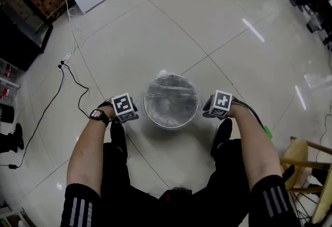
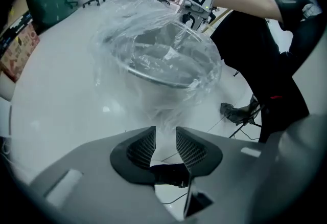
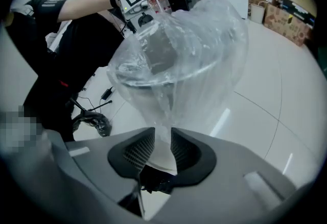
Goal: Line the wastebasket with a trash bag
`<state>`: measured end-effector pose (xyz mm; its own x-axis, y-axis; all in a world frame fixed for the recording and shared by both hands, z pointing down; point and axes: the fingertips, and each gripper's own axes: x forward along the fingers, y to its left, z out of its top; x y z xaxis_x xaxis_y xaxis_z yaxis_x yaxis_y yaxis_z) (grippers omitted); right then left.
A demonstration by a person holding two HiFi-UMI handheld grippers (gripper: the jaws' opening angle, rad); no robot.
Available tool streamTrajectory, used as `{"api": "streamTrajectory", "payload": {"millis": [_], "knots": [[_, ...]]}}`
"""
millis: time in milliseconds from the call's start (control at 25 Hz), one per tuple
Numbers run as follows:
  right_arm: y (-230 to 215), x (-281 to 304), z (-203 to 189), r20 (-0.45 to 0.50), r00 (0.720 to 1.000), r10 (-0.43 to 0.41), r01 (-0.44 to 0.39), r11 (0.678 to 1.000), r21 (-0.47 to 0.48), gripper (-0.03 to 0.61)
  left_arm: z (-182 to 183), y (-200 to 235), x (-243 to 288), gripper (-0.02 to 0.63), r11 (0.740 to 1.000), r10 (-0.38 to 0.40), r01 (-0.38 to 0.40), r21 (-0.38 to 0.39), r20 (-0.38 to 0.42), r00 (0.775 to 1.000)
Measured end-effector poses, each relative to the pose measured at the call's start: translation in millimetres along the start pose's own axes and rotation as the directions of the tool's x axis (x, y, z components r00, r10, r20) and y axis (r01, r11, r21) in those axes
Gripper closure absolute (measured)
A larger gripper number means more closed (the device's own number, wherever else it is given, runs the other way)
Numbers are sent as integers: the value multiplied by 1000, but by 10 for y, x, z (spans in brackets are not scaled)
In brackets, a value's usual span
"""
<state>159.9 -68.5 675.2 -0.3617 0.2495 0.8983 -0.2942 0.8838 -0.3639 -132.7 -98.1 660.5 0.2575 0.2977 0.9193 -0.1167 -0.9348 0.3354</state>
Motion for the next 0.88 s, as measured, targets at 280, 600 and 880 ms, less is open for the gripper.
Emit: {"api": "streamTrajectory", "payload": {"millis": [280, 600, 880], "knots": [[254, -504, 226, 129, 989, 74, -78, 997, 26, 468, 219, -41, -484, 497, 1000, 31, -31, 2, 98, 995], [-122, -868, 587, 198, 967, -159, 165, 986, -16, 438, 596, 564, -702, 442, 944, 321, -329, 22, 177, 930], [-275, -763, 814, 168, 962, -214, 228, 971, -67, 479, 865, 662, -776, 536, 944, 315, -329, 16, 254, 915]]}}
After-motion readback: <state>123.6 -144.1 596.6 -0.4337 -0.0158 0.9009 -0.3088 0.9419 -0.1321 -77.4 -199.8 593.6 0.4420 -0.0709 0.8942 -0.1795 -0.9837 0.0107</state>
